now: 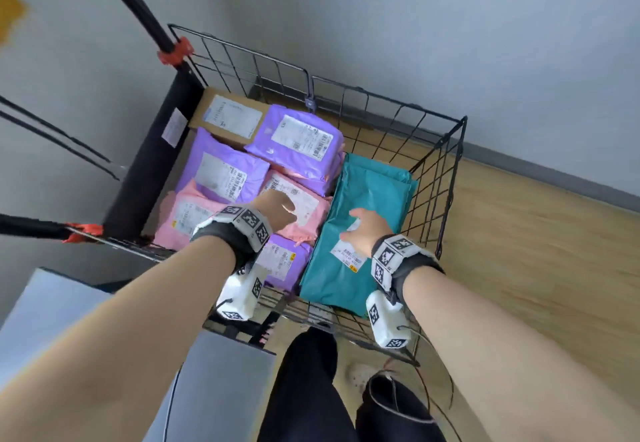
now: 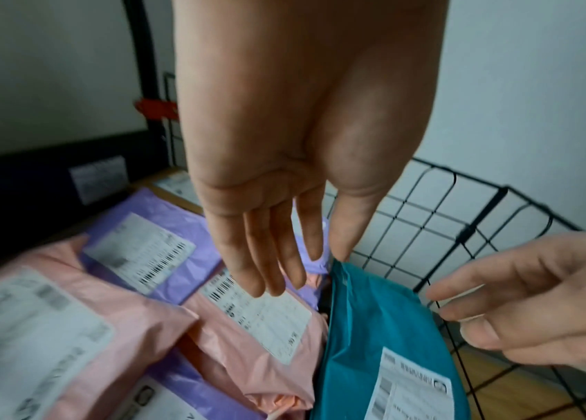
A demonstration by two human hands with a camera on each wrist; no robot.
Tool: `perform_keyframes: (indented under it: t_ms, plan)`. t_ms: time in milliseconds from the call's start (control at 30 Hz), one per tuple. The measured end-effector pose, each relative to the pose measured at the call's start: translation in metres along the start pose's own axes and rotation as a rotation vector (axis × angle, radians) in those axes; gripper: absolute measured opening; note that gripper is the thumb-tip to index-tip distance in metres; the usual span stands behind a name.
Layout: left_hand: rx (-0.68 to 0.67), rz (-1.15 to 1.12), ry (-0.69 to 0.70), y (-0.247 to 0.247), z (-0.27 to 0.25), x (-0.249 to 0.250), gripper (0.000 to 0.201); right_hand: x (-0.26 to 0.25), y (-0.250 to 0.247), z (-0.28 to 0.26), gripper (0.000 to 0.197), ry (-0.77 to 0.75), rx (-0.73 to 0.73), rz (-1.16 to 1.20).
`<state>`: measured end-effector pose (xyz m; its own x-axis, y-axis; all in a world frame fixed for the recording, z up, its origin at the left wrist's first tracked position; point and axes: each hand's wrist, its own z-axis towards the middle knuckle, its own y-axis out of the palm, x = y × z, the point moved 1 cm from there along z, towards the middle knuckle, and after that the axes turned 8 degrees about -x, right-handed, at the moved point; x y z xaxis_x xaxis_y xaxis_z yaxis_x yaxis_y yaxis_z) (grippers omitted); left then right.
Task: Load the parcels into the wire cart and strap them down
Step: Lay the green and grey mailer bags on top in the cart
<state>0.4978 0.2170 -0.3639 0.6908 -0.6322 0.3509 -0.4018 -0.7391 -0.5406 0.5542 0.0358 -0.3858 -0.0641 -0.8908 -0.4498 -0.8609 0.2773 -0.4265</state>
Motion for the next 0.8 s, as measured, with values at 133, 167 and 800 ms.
perform_keyframes:
  t_ms: [133, 167, 800]
  plan:
    - [0.209, -0.091, -0.057, -0.002, -0.072, -0.011, 0.032, -0.032, -0.005, -0.047, 0.039, -0.199, 0.0, -0.192]
    - [0.265, -0.12, -0.074, 0.001, -0.091, -0.015, 0.031, -0.04, -0.003, -0.058, 0.04, -0.244, -0.015, -0.227]
    - [0.854, -0.609, -0.683, 0.154, -0.467, -0.18, 0.028, -0.146, 0.209, -0.304, 0.038, -1.04, -0.377, -0.95]
